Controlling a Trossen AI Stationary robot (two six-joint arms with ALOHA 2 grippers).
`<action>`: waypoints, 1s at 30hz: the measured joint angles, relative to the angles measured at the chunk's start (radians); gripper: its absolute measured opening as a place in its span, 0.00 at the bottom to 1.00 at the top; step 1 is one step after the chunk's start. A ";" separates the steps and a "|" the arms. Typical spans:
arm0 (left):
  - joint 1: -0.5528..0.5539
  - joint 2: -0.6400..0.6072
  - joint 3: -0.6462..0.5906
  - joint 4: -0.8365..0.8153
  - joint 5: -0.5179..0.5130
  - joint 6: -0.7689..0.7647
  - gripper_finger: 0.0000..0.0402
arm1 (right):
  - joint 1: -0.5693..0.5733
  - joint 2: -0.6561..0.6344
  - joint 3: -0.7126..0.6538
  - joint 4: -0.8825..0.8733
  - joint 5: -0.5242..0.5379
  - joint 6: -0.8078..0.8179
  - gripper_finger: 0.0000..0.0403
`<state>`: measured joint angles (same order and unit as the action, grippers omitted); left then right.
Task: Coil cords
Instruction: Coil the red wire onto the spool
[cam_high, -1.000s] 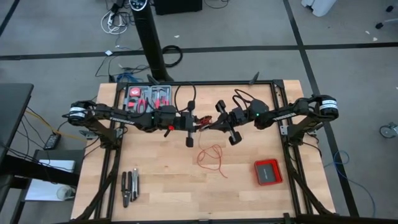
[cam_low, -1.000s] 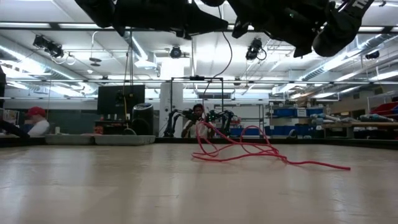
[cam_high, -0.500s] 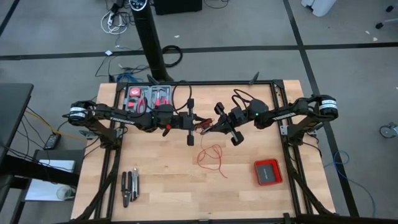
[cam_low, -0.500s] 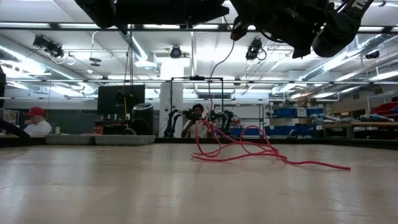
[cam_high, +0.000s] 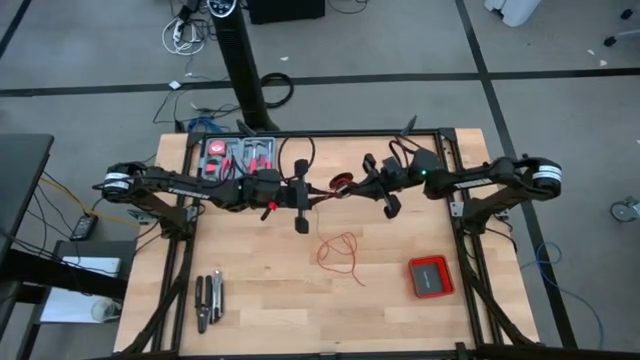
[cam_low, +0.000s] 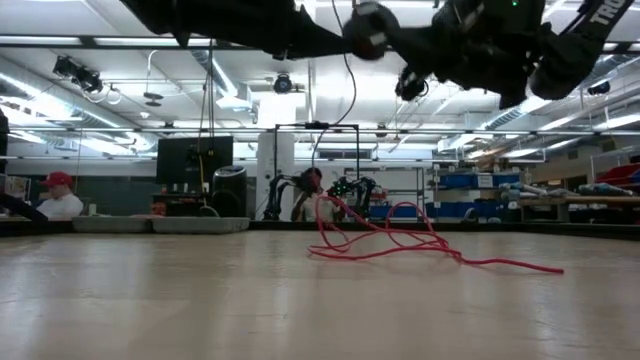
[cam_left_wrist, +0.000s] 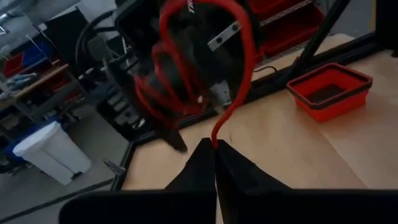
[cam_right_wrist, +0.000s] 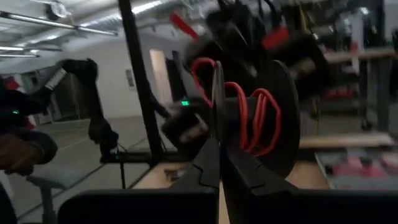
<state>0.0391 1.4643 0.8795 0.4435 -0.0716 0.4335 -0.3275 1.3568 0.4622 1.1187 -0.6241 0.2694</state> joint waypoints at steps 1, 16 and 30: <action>0.001 0.001 0.000 0.000 -0.009 0.002 0.00 | -0.006 -0.010 -0.013 -0.019 0.001 0.001 0.00; 0.046 0.001 0.000 0.073 -0.027 0.007 0.00 | 0.037 -0.018 -0.045 -0.105 -0.062 0.016 0.00; 0.046 0.001 0.000 0.259 -0.051 0.060 0.00 | 0.136 -0.018 -0.045 -0.111 0.008 -0.010 0.00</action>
<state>0.0853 1.4654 0.8791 0.7023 -0.1227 0.4931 -0.1915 1.3392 0.4171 1.0079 -0.6161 0.2596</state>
